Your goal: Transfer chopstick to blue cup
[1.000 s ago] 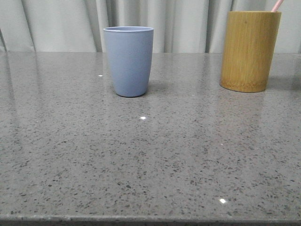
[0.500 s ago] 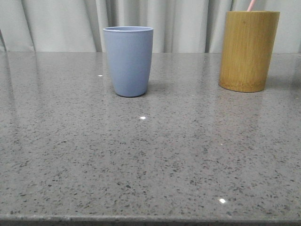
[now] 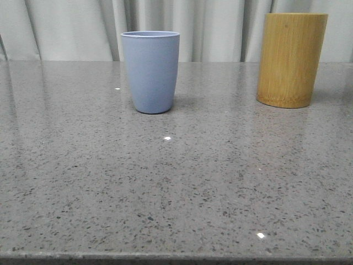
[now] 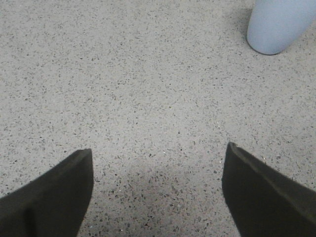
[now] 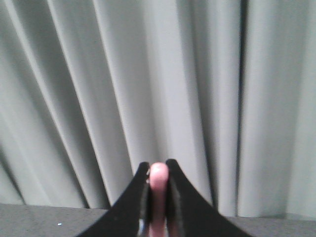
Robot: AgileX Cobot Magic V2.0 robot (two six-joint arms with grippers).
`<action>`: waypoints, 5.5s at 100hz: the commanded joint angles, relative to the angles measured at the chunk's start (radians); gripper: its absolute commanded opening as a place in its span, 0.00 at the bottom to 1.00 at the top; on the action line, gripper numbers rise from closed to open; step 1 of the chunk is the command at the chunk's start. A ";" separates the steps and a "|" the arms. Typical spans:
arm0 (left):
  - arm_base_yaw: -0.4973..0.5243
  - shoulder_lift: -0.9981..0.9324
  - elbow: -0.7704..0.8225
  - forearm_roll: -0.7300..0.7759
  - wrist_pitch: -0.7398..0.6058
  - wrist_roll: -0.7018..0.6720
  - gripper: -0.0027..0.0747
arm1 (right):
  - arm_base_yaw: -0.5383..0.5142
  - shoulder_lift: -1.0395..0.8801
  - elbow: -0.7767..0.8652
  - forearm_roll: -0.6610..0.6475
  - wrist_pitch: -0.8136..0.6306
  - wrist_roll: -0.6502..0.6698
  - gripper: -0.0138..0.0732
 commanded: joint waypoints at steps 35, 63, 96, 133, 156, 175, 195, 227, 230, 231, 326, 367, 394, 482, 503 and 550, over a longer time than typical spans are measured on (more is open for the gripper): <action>0.003 -0.001 -0.028 -0.006 -0.066 -0.008 0.71 | 0.282 0.109 -0.039 0.047 -0.178 -0.007 0.08; 0.003 -0.001 -0.028 -0.006 -0.066 -0.008 0.71 | 0.343 0.228 -0.039 0.044 -0.175 -0.007 0.08; 0.003 -0.001 -0.028 -0.006 -0.066 -0.008 0.71 | 0.343 0.312 -0.039 0.044 -0.146 -0.007 0.09; 0.003 -0.001 -0.028 -0.006 -0.066 -0.008 0.71 | 0.343 0.319 -0.039 0.046 -0.108 -0.007 0.69; 0.003 -0.001 -0.028 -0.006 -0.066 -0.008 0.71 | 0.320 0.247 -0.039 0.016 0.050 -0.007 0.69; 0.003 -0.001 -0.028 -0.006 -0.066 -0.008 0.71 | 0.282 0.127 -0.036 -0.092 0.137 -0.007 0.69; 0.003 -0.001 -0.028 -0.006 -0.066 -0.008 0.71 | 0.247 0.004 -0.011 -0.266 0.333 -0.007 0.69; 0.003 -0.001 -0.028 -0.006 -0.064 -0.008 0.71 | 0.159 -0.352 0.441 -0.324 0.385 0.012 0.58; 0.003 -0.001 -0.028 -0.006 -0.064 -0.008 0.71 | 0.148 -0.386 0.482 -0.324 0.395 0.021 0.58; 0.003 -0.001 -0.028 -0.006 -0.064 -0.008 0.71 | 0.146 -0.402 0.492 -0.324 0.397 0.023 0.58; 0.003 -0.001 -0.028 -0.006 -0.066 -0.008 0.02 | 0.113 -0.844 0.830 -0.337 0.475 0.178 0.17; 0.003 -0.001 -0.028 -0.006 -0.066 -0.008 0.01 | 0.113 -0.844 0.830 -0.336 0.475 0.178 0.08; 0.003 -0.001 -0.028 -0.006 -0.066 -0.008 0.01 | 0.113 -0.844 0.830 -0.336 0.475 0.178 0.08; 0.005 -0.553 0.714 0.051 -0.854 -0.008 0.01 | 0.113 -0.844 0.830 -0.336 0.476 0.178 0.08; 0.081 -0.736 0.737 0.058 -0.750 -0.008 0.01 | 0.113 -0.844 0.830 -0.336 0.476 0.178 0.08; 0.122 -0.731 0.737 0.093 -0.758 -0.008 0.01 | 0.113 -0.844 0.830 -0.336 0.478 0.178 0.08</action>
